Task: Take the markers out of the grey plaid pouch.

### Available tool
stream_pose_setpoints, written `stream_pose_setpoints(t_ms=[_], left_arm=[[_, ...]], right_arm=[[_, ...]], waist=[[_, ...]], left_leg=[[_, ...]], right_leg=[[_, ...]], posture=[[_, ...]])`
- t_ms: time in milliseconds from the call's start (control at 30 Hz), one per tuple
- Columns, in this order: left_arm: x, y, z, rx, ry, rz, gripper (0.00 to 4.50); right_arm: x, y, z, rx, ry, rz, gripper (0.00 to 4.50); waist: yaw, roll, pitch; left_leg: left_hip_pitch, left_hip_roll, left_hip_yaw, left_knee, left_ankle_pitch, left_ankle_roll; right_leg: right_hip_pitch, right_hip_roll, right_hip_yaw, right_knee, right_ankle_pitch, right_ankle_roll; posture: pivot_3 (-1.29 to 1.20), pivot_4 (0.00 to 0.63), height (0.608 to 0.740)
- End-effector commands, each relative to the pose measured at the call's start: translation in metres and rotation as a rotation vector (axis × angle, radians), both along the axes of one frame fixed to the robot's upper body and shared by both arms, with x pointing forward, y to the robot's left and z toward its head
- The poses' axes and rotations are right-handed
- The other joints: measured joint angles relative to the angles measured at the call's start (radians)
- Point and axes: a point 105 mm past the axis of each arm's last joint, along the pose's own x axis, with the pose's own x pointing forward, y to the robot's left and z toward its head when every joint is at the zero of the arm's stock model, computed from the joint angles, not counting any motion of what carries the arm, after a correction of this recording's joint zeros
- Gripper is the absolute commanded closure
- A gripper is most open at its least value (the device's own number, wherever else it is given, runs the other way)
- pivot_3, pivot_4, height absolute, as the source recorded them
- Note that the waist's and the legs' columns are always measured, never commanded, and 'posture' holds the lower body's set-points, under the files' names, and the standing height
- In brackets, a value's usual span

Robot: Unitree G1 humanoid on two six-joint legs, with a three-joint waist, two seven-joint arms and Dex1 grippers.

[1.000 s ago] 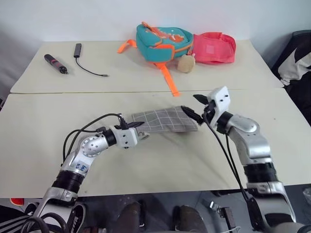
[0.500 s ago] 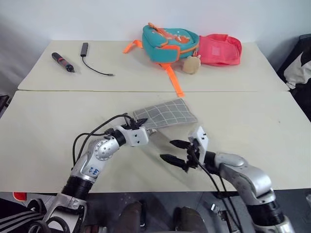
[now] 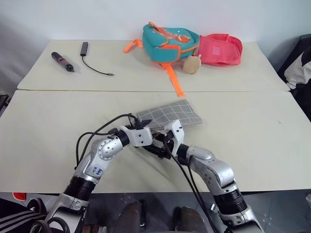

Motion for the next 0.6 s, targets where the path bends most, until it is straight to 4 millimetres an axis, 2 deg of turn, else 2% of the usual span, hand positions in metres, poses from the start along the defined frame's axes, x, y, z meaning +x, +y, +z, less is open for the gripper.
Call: stream_pose_setpoints(t_ms=[33,200,300,433,600], left_arm=[[-0.003,-0.006,0.015,-0.033,-0.049,-0.025,4.5],[-0.004,-0.003,0.014,-0.048,-0.035,-0.022,4.5],[-0.004,0.001,0.014,-0.045,-0.034,-0.013,4.5],[-0.004,0.009,0.014,-0.054,-0.027,-0.005,4.5],[-0.003,0.025,0.013,-0.041,-0.019,0.004,4.5]], right_arm=[[-0.001,-0.004,0.007,0.044,-0.008,0.013,2.77],[0.0,-0.006,0.012,0.071,0.0,0.015,4.47],[0.0,-0.019,0.01,0.034,-0.018,-0.007,4.47],[0.001,-0.047,0.009,-0.004,-0.02,-0.04,4.47],[0.015,-0.092,0.025,-0.081,-0.084,-0.104,4.47]], waist=[[-0.001,0.0,0.0],[-0.002,0.0,0.0],[-0.001,0.0,0.0],[0.001,0.0,0.0],[0.0,0.0,0.0]], left_leg=[[0.0,0.0,0.0,0.0,0.0,0.0],[0.0,0.0,0.0,0.0,0.0,0.0],[0.0,0.0,0.0,0.0,0.0,0.0],[0.0,0.0,0.0,0.0,0.0,0.0],[0.0,0.0,0.001,0.0,0.0,0.0]], right_leg=[[0.0,0.0,0.0,0.0,0.0,0.0],[0.0,0.0,0.0,0.0,0.0,0.0],[0.0,0.0,0.0,0.0,0.0,0.0],[0.0,0.0,0.0,-0.001,0.0,0.0],[0.0,0.0,0.0,-0.001,0.0,0.0]], posture=[[0.0,0.15,0.74],[0.0,0.15,0.74],[0.0,0.15,0.74],[0.0,0.15,0.74],[0.0,0.15,0.74]])
